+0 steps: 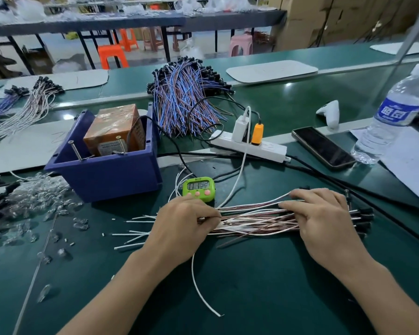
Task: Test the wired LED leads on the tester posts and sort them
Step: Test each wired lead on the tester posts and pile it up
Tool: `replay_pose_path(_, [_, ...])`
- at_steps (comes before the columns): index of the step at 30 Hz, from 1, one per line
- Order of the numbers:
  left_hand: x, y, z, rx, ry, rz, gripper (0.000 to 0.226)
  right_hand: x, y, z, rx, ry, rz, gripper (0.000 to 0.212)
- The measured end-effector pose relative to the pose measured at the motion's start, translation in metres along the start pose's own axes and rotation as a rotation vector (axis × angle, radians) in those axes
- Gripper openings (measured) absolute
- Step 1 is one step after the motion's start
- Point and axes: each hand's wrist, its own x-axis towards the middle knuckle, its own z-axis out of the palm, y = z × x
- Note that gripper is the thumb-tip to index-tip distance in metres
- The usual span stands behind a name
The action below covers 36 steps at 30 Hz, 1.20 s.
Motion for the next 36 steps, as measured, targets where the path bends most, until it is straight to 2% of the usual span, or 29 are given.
replay_pose_path(3, [-0.002,0.005,0.0,0.062,0.014,0.062,0.008,-0.003,-0.009,-0.002,0.13,0.0,0.085,0.048])
replay_pose_path(5, [-0.003,0.004,-0.004,0.071,0.018,0.063,0.014,-0.004,-0.023,-0.003,0.216,-0.037,0.061,0.054])
replay_pose_path(8, [-0.004,0.002,-0.011,0.099,-0.034,-0.005,0.019,-0.005,-0.057,0.005,0.239,-0.193,-0.035,0.049])
replay_pose_path(10, [-0.008,0.003,-0.015,0.098,-0.033,-0.032,0.02,-0.003,-0.08,0.015,0.2,-0.234,-0.096,0.042])
replay_pose_path(15, [-0.032,-0.005,-0.046,0.113,0.168,-0.071,0.019,0.018,-0.145,0.03,0.357,-0.209,-0.141,0.041])
replay_pose_path(22, [-0.086,-0.044,-0.123,0.198,0.432,-0.352,0.018,0.046,-0.259,0.042,0.559,-0.261,-0.268,0.036])
replay_pose_path(27, [-0.14,-0.076,-0.172,0.301,0.575,-0.616,0.013,0.048,-0.352,0.07,0.664,-0.445,-0.35,0.036])
replay_pose_path(31, [-0.176,-0.113,-0.2,0.407,0.588,-0.815,0.019,0.043,-0.42,0.107,0.641,-0.587,-0.461,0.042])
replay_pose_path(36, [-0.205,-0.158,-0.219,0.478,0.469,-0.977,0.03,0.042,-0.47,0.14,0.518,-0.678,-0.592,0.065])
